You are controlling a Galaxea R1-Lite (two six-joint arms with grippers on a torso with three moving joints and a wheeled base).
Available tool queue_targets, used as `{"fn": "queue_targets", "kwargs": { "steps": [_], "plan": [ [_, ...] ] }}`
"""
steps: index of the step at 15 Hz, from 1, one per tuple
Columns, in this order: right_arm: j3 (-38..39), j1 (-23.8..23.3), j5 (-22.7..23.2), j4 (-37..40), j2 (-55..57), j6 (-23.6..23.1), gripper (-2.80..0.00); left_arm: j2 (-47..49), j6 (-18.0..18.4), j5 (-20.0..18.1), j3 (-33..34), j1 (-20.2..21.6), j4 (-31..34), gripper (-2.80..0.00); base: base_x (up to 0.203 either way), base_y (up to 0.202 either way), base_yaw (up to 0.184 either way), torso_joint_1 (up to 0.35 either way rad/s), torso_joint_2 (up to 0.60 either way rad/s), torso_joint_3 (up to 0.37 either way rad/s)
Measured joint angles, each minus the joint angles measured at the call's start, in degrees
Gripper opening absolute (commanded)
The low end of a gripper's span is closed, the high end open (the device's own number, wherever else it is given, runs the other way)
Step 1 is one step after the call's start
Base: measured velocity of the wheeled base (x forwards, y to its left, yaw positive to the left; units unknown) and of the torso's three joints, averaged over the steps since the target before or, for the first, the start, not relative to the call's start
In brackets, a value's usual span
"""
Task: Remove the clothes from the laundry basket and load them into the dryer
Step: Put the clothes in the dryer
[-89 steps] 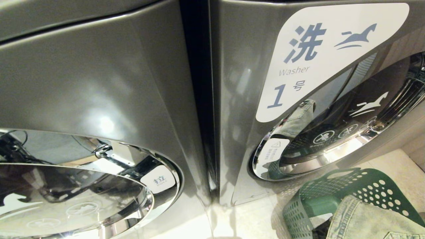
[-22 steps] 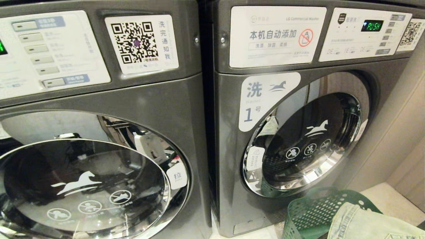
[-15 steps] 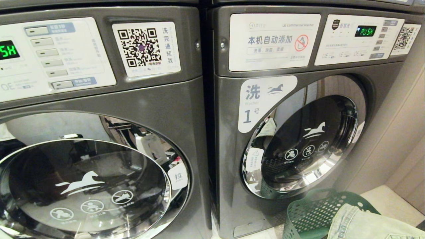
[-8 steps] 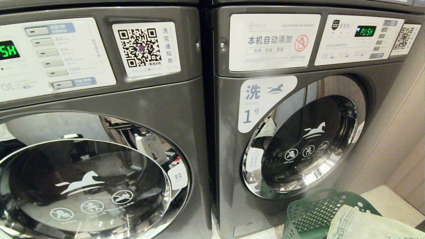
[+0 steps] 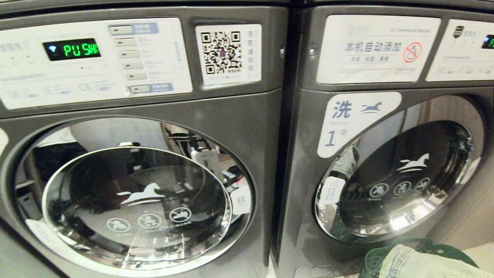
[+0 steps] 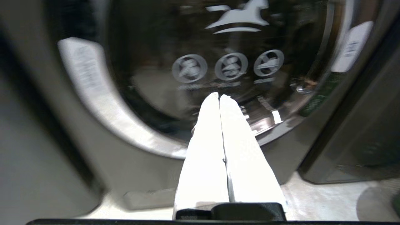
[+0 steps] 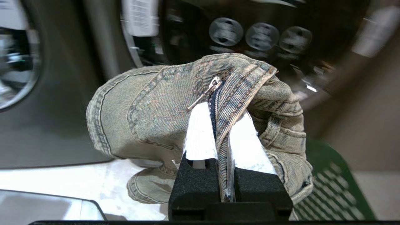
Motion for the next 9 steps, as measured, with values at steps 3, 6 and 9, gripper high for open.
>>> {"fn": "queue_targets", "kwargs": {
  "steps": [3,6,9],
  "plan": [
    [0.02,-0.04,0.02,0.01,0.00,0.26,-2.80,0.00,0.00,0.01,0.00,-0.05,0.00,-2.80,0.000,-0.007,0.151,0.004,0.00,0.004],
    [0.09,-0.02,-0.03,-0.06,0.00,0.51,-2.80,0.00,0.00,0.00,0.00,-0.05,0.02,-2.80,0.001,-0.002,0.031,-0.001,0.00,0.001],
    [0.09,0.00,-0.12,-0.04,0.00,0.55,-2.80,0.00,-0.07,-0.01,0.00,0.03,0.01,-2.80,0.000,0.047,-0.008,0.001,0.00,0.001]
  ]
}}
